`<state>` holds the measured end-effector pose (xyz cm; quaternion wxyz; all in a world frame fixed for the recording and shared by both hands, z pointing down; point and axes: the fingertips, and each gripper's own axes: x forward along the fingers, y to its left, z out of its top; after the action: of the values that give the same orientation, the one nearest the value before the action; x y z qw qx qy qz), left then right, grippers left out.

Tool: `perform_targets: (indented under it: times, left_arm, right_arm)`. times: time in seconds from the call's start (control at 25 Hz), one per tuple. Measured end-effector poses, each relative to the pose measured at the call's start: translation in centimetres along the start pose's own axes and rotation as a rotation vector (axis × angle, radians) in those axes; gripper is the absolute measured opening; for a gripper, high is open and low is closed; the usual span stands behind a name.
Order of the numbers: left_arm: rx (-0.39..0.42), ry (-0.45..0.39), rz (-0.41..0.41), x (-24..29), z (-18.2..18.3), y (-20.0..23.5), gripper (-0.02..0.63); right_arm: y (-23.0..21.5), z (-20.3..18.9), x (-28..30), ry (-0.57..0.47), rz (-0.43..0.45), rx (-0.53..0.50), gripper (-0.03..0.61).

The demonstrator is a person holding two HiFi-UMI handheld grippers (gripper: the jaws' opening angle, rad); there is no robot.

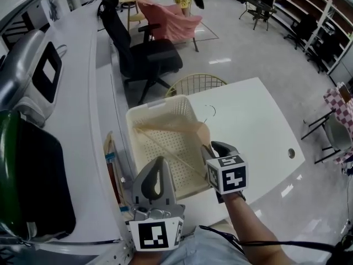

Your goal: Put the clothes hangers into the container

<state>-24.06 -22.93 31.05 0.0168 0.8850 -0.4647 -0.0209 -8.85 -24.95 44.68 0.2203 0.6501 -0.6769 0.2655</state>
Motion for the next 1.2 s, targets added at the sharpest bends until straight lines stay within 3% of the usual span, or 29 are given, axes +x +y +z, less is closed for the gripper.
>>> perform_targets:
  times: [0.4, 0.6, 0.92, 1.2]
  left_arm:
    - [0.019, -0.018, 0.012, -0.8, 0.6, -0.5, 0.014]
    - [0.022, -0.023, 0.010, -1.5, 0.9, -1.1, 0.014]
    - [0.024, -0.040, 0.010, -1.8, 1.6, -2.7, 0.014]
    - [0.043, -0.050, 0.068, -1.7, 3.3, -4.8, 0.014]
  right_arm:
    - [1.5, 1.7, -1.4, -0.088, 0.070, -0.012, 0.129]
    - [2.3, 2.4, -3.2, -0.161, 0.152, 0.050, 0.129]
    - [0.1, 6.1, -9.8, -0.387, 0.209, 0.097, 0.120]
    - [-2.3, 7.3, -13.3, -0.570, 0.216, -0.006, 0.043]
